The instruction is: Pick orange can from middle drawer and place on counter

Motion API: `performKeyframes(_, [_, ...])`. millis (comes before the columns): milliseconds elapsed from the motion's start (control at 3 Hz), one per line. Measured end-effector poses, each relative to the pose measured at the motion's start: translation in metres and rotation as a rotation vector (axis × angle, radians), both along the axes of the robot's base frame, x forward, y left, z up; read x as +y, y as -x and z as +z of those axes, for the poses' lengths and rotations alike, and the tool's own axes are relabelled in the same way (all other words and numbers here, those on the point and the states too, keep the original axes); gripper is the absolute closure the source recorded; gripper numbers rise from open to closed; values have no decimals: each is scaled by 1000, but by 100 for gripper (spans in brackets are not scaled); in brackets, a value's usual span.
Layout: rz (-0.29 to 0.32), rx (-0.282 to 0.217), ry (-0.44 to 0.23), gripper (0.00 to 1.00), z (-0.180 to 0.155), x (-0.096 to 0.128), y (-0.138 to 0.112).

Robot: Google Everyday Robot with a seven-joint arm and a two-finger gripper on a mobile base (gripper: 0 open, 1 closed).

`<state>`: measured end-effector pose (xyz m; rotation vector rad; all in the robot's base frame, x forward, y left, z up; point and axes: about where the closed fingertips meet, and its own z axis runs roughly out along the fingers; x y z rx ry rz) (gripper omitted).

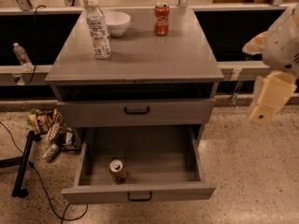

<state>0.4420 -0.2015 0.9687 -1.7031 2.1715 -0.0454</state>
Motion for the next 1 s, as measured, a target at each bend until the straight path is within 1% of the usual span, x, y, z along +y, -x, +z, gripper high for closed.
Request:
performKeyframes(333, [79, 32, -183, 0, -68, 35, 1])
performKeyframes(667, [165, 29, -409, 0, -134, 84, -4])
performKeyframes(1000, [176, -14, -552, 0, -162, 128, -29])
